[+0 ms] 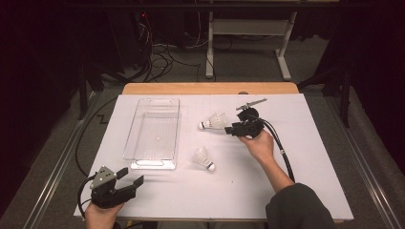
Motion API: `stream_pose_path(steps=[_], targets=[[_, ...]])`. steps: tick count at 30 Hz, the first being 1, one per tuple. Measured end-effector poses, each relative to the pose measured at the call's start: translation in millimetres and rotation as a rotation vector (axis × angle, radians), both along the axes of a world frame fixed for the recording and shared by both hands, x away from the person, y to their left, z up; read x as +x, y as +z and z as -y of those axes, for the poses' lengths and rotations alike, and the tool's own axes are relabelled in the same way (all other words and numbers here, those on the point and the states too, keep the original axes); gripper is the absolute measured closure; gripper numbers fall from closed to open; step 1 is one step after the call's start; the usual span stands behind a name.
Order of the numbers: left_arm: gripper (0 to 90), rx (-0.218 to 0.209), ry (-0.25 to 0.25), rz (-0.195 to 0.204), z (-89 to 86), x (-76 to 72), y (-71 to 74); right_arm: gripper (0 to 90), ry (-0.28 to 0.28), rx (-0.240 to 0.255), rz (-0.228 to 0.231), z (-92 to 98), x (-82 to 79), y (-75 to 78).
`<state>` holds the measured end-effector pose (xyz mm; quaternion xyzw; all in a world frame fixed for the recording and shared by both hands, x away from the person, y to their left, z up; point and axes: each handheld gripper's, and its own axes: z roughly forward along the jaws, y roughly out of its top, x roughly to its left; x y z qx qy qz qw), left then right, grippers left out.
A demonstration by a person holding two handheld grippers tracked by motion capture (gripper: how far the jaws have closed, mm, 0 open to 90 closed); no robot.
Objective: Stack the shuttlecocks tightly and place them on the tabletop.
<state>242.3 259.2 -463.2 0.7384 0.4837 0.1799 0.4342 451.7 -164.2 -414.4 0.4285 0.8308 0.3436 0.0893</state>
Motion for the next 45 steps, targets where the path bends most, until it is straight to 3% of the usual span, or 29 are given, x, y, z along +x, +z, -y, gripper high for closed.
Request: stream_pose_path(steps=[3,18,45], targets=[[31.3,0.001,0.001,0.0,0.1,0.0,0.0,56.4,0.006,-0.02,0.011,-1.4,-5.0,0.8],[31.3,0.001,0.004,0.002,-0.3,-0.4,0.2,52.0,0.04,-0.024,0.015,-8.9,-22.1,1.3],[31.4,0.005,0.005,0.003,-0.5,-0.3,0.1,49.6,0.112,0.014,-0.01,-30.9,-37.7,3.0]])
